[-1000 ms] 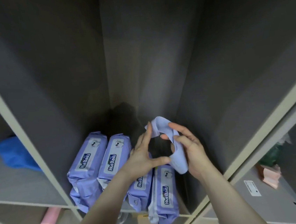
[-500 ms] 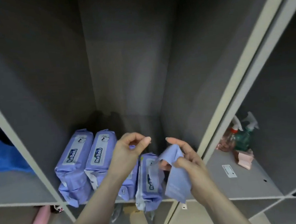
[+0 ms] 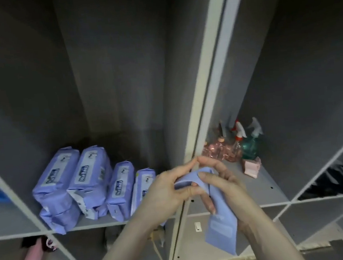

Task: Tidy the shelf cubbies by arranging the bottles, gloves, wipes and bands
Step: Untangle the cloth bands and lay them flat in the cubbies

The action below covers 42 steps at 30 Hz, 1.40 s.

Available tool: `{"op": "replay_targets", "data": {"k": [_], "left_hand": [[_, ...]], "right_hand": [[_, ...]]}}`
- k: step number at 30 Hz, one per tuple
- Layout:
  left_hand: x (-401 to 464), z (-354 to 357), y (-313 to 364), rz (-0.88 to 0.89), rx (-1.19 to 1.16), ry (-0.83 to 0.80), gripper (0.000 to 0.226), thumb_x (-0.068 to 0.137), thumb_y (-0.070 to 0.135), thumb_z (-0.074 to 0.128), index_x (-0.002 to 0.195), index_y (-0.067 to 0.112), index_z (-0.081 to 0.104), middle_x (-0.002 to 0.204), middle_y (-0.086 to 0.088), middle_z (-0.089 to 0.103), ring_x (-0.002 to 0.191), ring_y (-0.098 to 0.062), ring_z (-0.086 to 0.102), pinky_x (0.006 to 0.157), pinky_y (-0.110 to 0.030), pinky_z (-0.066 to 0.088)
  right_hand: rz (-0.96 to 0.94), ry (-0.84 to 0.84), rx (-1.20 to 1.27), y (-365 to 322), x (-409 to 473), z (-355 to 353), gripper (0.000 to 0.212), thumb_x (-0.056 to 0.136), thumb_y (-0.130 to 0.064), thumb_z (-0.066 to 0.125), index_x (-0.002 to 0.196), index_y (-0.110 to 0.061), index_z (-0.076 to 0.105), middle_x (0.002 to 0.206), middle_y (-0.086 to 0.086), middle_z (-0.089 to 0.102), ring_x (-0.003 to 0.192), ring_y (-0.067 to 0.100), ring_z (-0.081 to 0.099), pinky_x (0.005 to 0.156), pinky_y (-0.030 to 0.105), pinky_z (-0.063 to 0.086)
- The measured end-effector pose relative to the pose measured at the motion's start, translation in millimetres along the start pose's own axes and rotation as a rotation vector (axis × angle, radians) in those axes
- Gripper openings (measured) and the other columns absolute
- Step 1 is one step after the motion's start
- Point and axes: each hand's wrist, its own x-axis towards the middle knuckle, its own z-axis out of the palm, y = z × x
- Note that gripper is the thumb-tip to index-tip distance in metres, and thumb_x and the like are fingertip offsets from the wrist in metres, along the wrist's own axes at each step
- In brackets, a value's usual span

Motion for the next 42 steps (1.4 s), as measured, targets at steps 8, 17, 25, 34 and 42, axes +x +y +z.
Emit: {"op": "replay_targets", "data": {"k": [8,17,25,34,42], "left_hand": [[36,104,22,-0.051,0.038,0.217,0.041,0.076,0.051,0.069,0.050,0.023,0.054,0.045,0.007,0.040,0.048,-0.009,0.036,0.055,-0.028,0.031],[38,263,54,-0.190,-0.143,0.043,0.037,0.085,0.040,0.066,0.061,0.011,0.062,0.054,0.006,0.053,0.052,-0.009,0.044,0.057,-0.029,0.033],[45,368,98,-0.125,-0.348,-0.246,0.026,0.084,0.006,0.069,0.105,0.021,0.066,0.092,0.002,0.075,0.076,-0.014,0.071,0.060,-0.024,0.056],[84,442,124,-0.134,-0.346,-0.353,0.039,0.086,0.000,0.063,0.076,0.036,0.075,0.073,0.001,0.074,0.064,-0.022,0.070,0.054,-0.043,0.058],[162,500,139,-0.110,-0.302,-0.455,0.030,0.094,0.003,0.052,0.075,0.022,0.065,0.055,0.014,0.066,0.061,-0.007,0.061,0.053,-0.010,0.046]], "right_hand": [[0.081,0.115,-0.081,-34,-70,-130,0.045,0.066,-0.008,0.059,0.108,-0.020,0.069,0.081,0.010,0.069,0.060,0.024,0.063,0.054,0.031,0.056],[-0.063,0.018,0.480,-70,-148,-248,0.069,0.051,0.013,0.055,0.118,-0.001,0.065,0.119,0.020,0.065,0.098,0.024,0.069,0.075,0.032,0.058],[-0.258,0.421,0.042,-90,-185,-314,0.026,0.077,0.012,0.061,0.088,-0.009,0.072,0.084,0.009,0.073,0.070,0.021,0.067,0.053,0.026,0.054],[-0.328,0.657,-0.409,-116,-196,-374,0.015,0.071,0.002,0.068,0.066,-0.010,0.059,0.086,0.022,0.057,0.064,0.011,0.054,0.051,0.018,0.045],[-0.308,0.698,-0.501,-148,-165,-458,0.009,0.074,0.000,0.071,0.077,-0.004,0.063,0.073,0.005,0.063,0.064,0.008,0.054,0.059,0.018,0.045]]}}
